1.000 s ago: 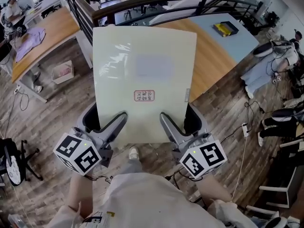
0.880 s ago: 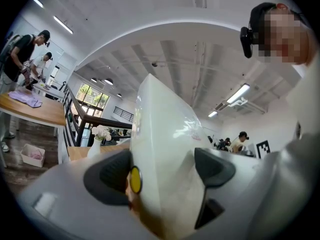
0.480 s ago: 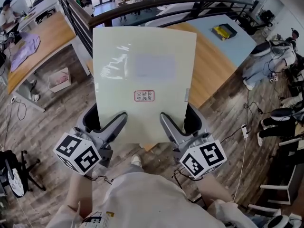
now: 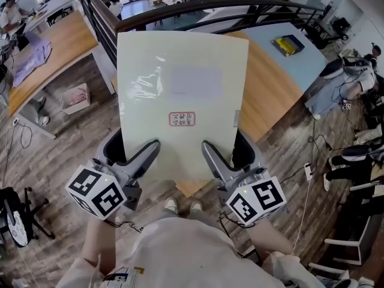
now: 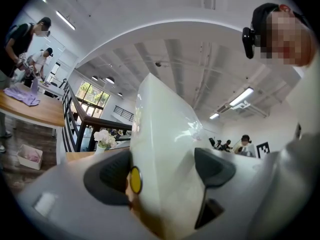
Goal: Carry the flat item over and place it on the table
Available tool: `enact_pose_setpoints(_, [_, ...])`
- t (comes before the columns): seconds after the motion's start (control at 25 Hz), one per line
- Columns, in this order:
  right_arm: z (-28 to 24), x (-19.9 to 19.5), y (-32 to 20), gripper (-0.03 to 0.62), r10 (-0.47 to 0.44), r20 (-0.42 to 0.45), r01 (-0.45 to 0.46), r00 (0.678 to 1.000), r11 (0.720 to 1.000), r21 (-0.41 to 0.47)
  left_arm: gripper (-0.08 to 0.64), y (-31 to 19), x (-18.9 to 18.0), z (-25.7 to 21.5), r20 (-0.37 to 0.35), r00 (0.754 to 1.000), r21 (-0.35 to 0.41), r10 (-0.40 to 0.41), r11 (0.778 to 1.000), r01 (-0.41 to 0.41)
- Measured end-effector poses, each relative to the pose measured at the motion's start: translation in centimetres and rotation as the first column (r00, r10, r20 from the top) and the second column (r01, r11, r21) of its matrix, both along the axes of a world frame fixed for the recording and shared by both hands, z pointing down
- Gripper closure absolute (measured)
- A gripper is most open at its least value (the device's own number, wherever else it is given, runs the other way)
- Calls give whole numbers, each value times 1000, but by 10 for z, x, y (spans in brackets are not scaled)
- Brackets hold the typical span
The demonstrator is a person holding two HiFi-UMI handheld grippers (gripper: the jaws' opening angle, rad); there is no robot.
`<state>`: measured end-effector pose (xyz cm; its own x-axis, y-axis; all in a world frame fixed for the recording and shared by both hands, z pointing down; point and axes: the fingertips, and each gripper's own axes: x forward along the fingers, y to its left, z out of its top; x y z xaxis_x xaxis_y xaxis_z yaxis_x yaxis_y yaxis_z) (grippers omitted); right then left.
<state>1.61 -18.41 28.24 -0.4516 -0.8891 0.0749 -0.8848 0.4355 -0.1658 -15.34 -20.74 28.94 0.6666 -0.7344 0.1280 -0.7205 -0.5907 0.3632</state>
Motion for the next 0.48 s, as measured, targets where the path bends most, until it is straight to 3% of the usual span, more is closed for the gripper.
enact_pose_setpoints(0.48, [13,20,-24,256,-43,15,44,999,998,-52,158,-15,18,11,8,998,-42,-61,997,61])
